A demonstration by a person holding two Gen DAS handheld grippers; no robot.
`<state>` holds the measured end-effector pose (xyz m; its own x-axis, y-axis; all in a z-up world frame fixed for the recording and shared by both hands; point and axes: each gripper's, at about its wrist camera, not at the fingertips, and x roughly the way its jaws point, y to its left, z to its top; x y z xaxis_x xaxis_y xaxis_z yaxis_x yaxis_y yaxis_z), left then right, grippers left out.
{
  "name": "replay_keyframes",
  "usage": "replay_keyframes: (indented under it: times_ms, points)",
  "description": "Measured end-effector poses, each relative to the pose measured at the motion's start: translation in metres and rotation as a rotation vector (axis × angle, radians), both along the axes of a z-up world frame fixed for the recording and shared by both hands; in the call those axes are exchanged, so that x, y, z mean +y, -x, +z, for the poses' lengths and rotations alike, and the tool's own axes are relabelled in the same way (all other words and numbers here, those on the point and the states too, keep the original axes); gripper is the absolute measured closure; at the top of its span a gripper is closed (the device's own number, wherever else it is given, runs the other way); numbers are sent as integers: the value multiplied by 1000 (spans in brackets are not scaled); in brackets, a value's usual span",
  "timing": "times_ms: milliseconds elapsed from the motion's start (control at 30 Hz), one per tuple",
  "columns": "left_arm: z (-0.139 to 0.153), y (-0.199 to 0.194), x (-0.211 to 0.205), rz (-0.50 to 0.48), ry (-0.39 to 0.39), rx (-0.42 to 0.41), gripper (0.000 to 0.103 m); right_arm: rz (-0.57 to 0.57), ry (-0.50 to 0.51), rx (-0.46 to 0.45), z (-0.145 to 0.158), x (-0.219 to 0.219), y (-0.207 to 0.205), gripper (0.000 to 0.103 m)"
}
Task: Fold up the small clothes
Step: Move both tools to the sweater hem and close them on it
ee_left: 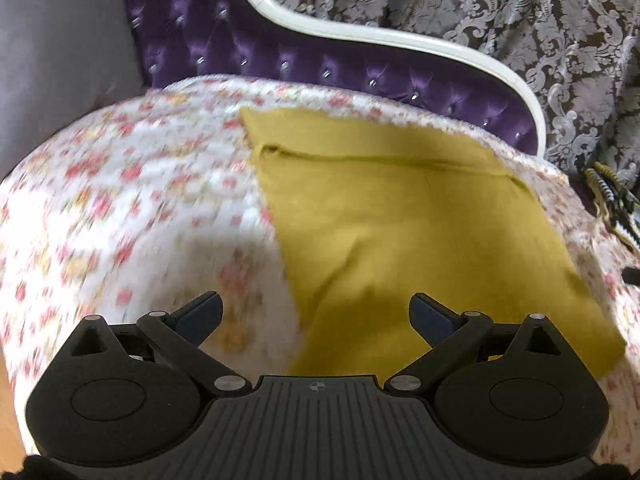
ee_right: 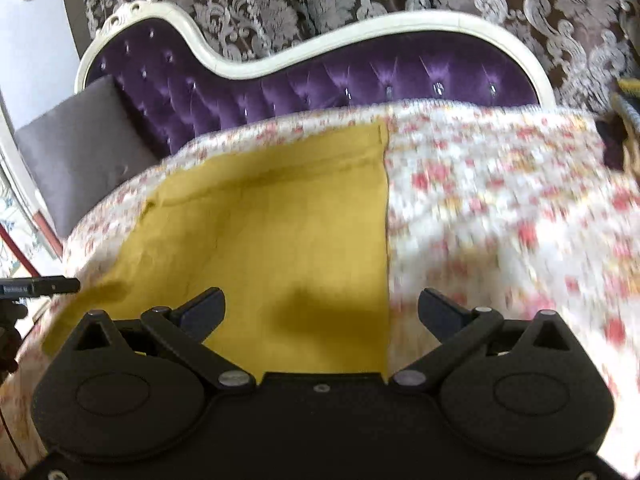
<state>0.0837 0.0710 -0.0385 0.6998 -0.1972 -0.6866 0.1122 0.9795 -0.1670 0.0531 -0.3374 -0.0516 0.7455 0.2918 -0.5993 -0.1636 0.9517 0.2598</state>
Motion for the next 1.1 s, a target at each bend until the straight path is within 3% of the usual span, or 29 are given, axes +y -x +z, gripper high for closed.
replay_keyframes:
  times_ms: [200,367,500,567,733,867,967,1033,1067,1100]
  points:
    - [-11,25,21,88,72,63,2,-37,-56,105,-28,-7,21,1]
    - [-14,33,21,75,73,62,2,-40,-191,148,-42,-14,27,1]
    - [-15,35,17,54,88,63,2,-45,-233,159,-47,-16,25,0]
    - [-16,37,12,39,78,63,2,-53,-242,162,-46,-18,25,4]
    - [-17,40,0,2,55,64,4,-68,-197,161,-43,-21,31,29]
    - [-15,41,-6,-25,55,61,14,-73,-209,137,-40,-25,37,38]
    - [-13,41,-12,-47,37,51,39,-55,-160,127,-36,-18,36,47]
    - [-10,40,-17,-57,32,46,86,-52,-135,110,-32,-16,36,71]
    - [-9,39,-19,-62,39,52,93,-54,-144,108,-31,-17,34,76]
    - [-9,39,-21,-67,45,51,94,-55,-154,110,-29,-18,32,80]
